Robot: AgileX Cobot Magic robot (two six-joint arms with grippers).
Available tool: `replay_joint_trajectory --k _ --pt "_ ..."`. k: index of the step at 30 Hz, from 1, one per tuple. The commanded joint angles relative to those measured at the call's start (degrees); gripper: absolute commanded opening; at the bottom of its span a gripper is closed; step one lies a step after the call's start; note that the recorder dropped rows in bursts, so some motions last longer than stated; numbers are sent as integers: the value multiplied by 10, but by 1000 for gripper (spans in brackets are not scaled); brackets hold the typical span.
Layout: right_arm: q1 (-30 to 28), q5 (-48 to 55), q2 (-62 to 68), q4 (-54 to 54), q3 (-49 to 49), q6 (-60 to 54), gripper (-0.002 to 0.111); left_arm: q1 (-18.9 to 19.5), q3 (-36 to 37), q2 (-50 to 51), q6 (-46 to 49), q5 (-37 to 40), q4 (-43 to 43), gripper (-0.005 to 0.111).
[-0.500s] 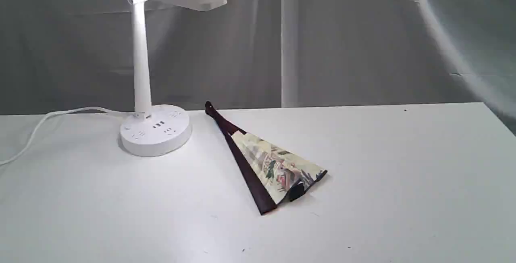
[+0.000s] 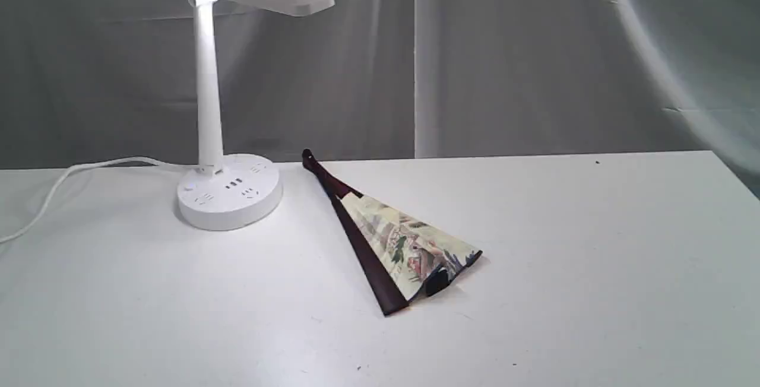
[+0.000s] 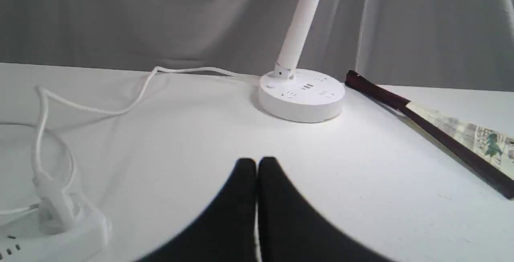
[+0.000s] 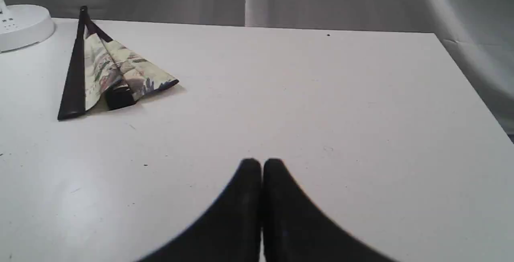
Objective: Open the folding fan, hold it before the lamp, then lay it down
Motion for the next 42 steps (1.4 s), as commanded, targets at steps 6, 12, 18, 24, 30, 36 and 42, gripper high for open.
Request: replay_joint_trajectory --k 6,12,18,24,30,36,42 --pt "2 -6 -3 -2 1 -1 0 -3 2 -1 0 -4 0 0" --pt "2 -12 -3 -3 1 -1 0 -3 2 -1 0 -4 0 0" --pt "2 -70 -3 -2 1 -1 0 -3 2 -1 0 -4 0 0" --pt "2 -139 -3 13 1 15 0 -3 2 -1 0 -4 0 0" --pt "2 -189 -3 146 1 52 0 -3 2 -1 0 -4 0 0" --pt "2 -268 -3 148 -5 58 0 -3 2 -1 0 -4 0 0" --pt "2 -187 -3 143 -100 60 0 -3 2 -1 0 -4 0 0"
